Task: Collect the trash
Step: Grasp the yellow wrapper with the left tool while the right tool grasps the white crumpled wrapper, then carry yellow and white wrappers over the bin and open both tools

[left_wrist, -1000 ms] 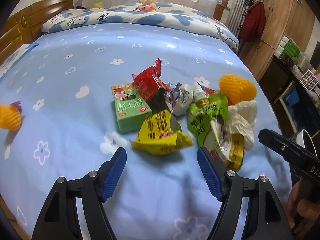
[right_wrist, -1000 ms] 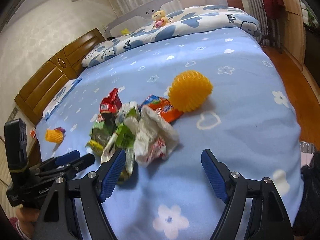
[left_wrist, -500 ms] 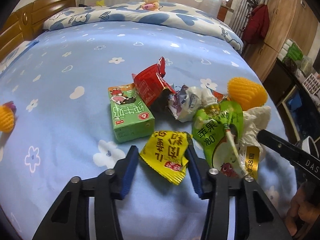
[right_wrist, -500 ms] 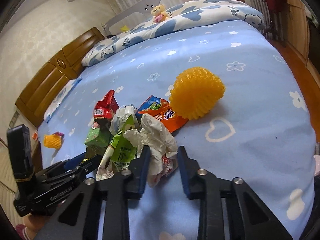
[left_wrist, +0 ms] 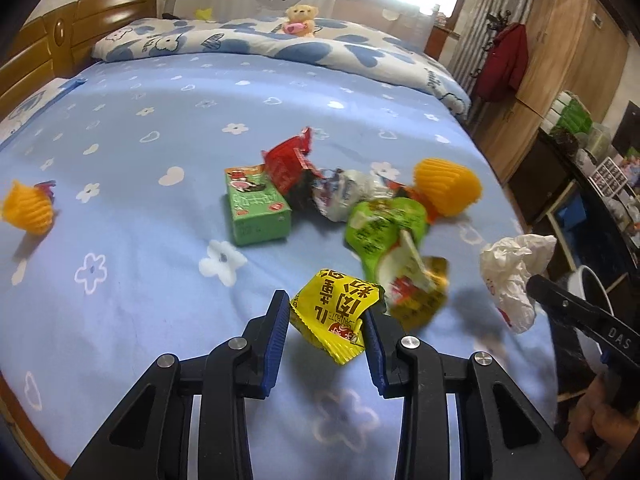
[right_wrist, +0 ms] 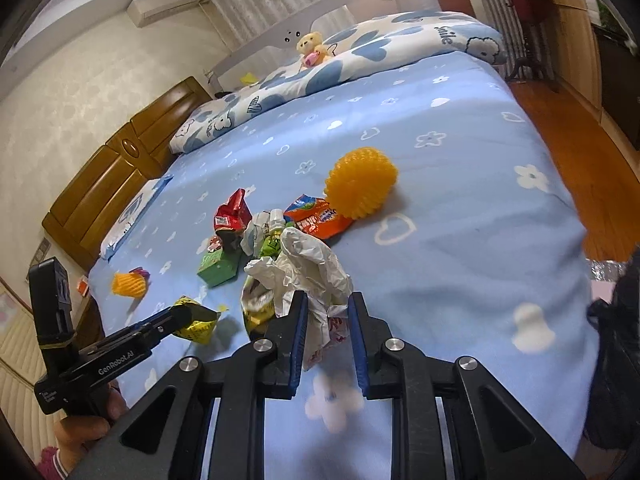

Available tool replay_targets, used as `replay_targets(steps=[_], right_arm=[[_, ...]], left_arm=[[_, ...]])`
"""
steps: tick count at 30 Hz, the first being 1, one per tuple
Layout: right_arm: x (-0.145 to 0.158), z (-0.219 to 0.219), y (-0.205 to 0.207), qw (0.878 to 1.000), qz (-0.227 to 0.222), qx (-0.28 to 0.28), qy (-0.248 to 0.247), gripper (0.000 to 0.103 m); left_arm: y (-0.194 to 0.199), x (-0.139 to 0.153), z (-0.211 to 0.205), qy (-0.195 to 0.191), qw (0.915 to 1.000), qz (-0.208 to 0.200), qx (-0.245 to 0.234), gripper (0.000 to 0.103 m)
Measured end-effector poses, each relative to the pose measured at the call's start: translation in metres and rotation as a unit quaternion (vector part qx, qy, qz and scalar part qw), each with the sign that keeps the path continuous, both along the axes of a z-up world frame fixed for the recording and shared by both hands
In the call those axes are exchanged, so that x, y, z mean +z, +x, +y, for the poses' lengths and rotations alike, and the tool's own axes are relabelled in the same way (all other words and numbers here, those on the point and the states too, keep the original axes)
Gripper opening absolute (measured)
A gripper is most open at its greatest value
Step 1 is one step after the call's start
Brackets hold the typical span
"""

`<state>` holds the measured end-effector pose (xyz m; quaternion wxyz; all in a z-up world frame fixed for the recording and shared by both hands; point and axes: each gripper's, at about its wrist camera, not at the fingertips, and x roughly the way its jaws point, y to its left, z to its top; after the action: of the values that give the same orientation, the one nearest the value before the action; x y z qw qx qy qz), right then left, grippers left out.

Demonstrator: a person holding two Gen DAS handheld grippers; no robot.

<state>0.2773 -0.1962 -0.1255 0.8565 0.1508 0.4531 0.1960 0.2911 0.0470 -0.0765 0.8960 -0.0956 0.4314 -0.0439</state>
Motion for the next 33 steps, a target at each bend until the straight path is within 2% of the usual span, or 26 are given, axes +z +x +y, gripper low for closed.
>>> replay_targets(steps=[8,17,33], right_arm=[[0.010,-0.024,-0.032,1.000,-0.005,-0.016,-0.003,0.021],[0.024,-0.061,-0.061,0.999,-0.015,-0.047,-0.005,0.021],[0.040,-0.132,-0.099,0.993,-0.028,-0.116,-0.012,0.021]], left_arm=[[-0.033,0.020,-0.034,-0.010,0.9987,-0.007,-0.050,0.034],[-0.050,0.037,-0.082,-0.007,0.9934,-0.018,-0.113,0.034],[-0.053,0.048,-0.151,0.004,0.9826,-0.029,-0.183,0.034]])
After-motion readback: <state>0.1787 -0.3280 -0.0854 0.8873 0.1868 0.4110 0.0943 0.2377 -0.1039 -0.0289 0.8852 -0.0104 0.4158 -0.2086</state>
